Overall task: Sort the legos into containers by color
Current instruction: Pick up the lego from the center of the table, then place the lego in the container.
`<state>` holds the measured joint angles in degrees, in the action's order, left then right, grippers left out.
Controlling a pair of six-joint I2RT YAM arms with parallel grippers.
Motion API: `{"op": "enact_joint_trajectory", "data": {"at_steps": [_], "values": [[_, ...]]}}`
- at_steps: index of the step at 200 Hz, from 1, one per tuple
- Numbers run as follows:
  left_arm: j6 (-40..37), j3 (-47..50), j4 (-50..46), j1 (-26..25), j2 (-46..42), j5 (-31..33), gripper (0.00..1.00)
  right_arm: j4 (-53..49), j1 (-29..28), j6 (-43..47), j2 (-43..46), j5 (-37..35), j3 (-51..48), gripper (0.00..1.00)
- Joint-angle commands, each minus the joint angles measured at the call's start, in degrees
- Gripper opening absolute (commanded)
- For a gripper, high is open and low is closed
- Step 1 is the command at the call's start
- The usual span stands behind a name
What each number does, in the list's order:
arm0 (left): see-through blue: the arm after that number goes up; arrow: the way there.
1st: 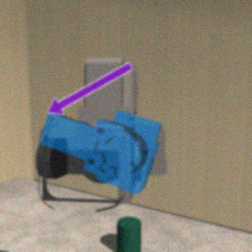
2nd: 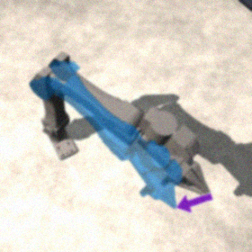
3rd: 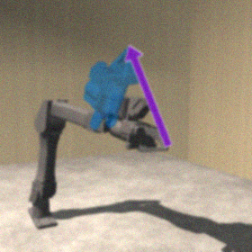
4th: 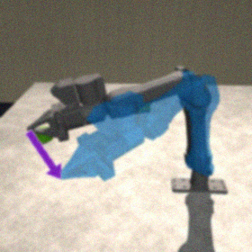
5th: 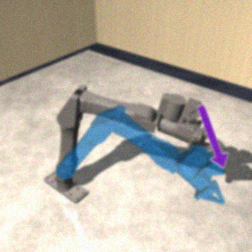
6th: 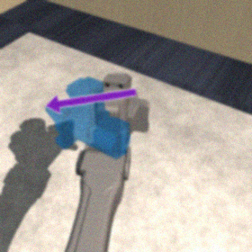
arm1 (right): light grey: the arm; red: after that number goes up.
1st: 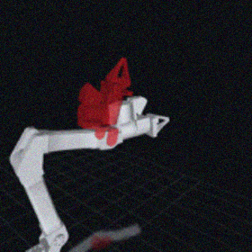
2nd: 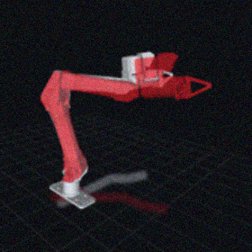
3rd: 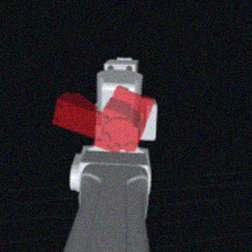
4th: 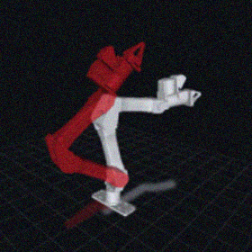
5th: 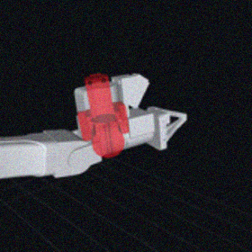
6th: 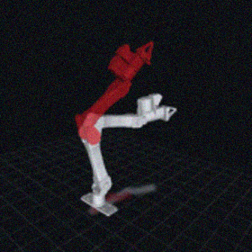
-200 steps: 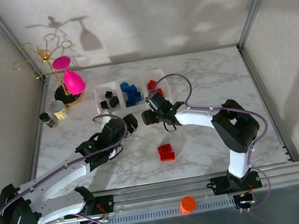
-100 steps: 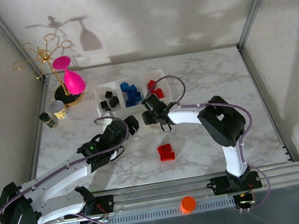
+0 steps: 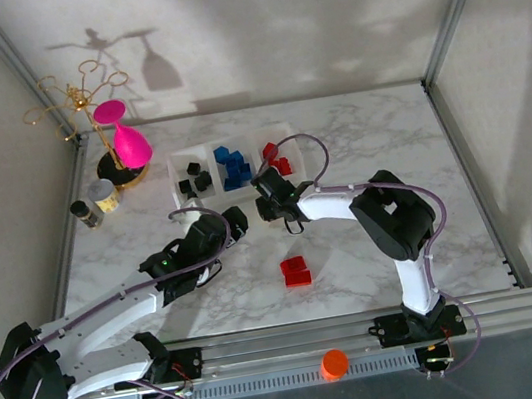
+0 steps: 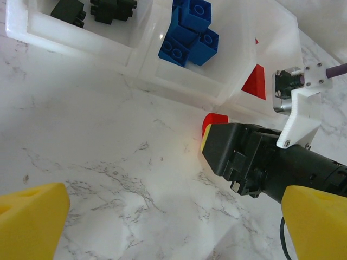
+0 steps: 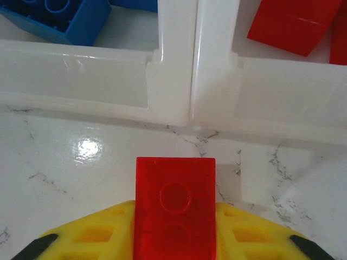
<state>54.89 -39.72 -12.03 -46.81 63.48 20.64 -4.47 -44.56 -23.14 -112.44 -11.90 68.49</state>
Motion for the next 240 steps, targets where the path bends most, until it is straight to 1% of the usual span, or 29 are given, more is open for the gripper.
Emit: {"op": "enact_joint_trajectory", "data": {"at_steps": [1,45,75,89,95,125,164,175,205,220,240], "values": [[-0.2,-1.04,0.08,-0.43,0.41,1.33,1.0,-0.57,-0.42,0.17,4.03,0.2,-0.83,0.26],[-2.26,-3.85,-0.11,-0.39,1.28,1.85,1.0,-1.59,0.88,1.08,8.93,-0.14,-0.13,0.26],[-3.94,-6.32,-0.44,-0.3,2.46,3.01,1.0,-2.06,3.6,2.3,8.51,-1.23,2.97,0.27],[-4.9,-7.41,-0.03,-0.18,3.08,3.21,1.0,-1.95,4.48,2.37,7.01,-1.95,5.03,0.27],[-5.12,-7.91,0.02,-0.05,3.37,3.35,0.99,-2.03,6.43,2.38,6.23,-1.99,6.06,0.27],[-6.33,-10.2,0.11,0.87,5.12,3.27,0.99,-1.97,9.48,3.07,1.09,-2.18,12.18,0.27],[-7.58,-12.07,0.73,2.21,6.72,2.71,1.0,-2.03,11.33,5.01,-4.99,-3.39,19.28,0.28],[-7.76,-12.35,1.02,2.63,7.15,2.18,1.0,-2.25,11.5,5.52,-6.57,-4.1,20.86,0.3],[-8.09,-12.91,1.4,3.37,7.89,1.13,1.0,-4.89,12.64,5.39,-9.98,-3.48,24.92,0.42],[-8.08,-12.86,1.4,3.39,7.84,0.74,1.0,-4.14,12.74,5.57,-8.96,-3.22,23.77,0.47],[-7.57,-12.74,0.8,3.39,7.62,0.71,1.0,-1.82,12.08,6.4,-5.34,-2.8,19.9,0.52]]}}
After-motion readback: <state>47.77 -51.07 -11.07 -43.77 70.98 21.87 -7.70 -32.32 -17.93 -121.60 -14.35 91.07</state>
